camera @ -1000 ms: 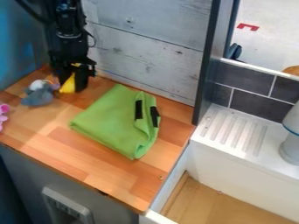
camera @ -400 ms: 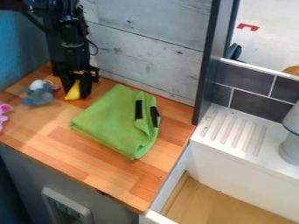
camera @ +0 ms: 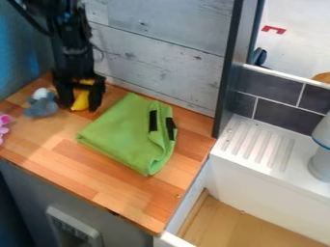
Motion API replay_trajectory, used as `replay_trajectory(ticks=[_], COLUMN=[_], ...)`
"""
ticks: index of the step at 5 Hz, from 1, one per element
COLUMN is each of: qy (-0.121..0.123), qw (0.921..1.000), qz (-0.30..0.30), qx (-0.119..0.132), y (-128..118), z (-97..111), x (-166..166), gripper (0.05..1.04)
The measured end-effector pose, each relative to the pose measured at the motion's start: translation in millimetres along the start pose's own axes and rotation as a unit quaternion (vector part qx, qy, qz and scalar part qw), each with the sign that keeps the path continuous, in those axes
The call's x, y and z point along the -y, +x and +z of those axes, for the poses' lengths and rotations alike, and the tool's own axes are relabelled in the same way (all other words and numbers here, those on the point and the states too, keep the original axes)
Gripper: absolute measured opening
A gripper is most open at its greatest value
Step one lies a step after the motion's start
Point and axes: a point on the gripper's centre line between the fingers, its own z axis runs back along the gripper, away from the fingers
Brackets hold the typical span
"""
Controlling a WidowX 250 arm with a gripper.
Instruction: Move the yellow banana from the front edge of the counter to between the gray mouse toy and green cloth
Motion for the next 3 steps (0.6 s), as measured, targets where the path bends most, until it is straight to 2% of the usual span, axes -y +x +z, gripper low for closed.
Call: replay_trajectory(ticks=[1, 2, 3], qy=[0.006, 0.013, 0.015], qw=[0.9973, 0.9939, 0.9890], qz=[-0.014, -0.080, -0.138], qx=[0.071, 0.074, 0.053], y=[-7, -32, -58], z=[47, 61, 69], x=[4, 22, 75], gripper=[1.005, 1.001, 1.001])
